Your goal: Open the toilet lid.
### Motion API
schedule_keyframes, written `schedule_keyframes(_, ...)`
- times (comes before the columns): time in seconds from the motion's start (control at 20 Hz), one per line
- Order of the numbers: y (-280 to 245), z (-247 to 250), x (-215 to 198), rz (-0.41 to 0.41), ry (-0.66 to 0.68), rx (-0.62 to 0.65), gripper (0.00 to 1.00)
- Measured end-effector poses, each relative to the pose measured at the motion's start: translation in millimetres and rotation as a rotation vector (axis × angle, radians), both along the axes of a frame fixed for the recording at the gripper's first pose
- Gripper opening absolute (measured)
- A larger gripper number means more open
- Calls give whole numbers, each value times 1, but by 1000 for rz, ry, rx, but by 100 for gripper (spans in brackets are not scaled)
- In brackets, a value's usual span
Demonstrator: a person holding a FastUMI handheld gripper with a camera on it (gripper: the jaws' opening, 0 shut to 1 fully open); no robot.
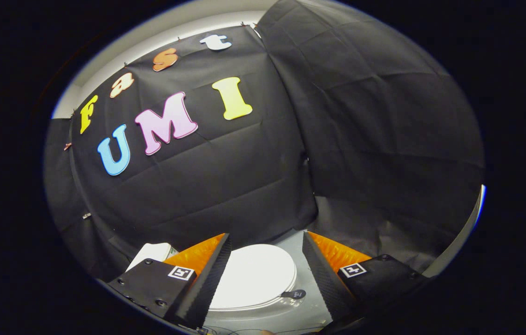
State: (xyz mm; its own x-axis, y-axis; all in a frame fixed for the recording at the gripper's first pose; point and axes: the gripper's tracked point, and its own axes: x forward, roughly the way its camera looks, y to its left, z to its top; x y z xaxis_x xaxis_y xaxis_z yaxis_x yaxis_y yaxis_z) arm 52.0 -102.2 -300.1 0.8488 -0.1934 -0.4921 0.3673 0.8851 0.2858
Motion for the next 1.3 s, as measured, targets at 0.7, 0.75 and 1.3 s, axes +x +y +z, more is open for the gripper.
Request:
schedule_keyframes(0.7,-40,-200,-31,-156,225,288,98)
schedule_keyframes(0.75,-41,-213,-32,-161,241,312,98)
schedule_keyframes(1.3,-24,-328,-53,-202,406,601,96)
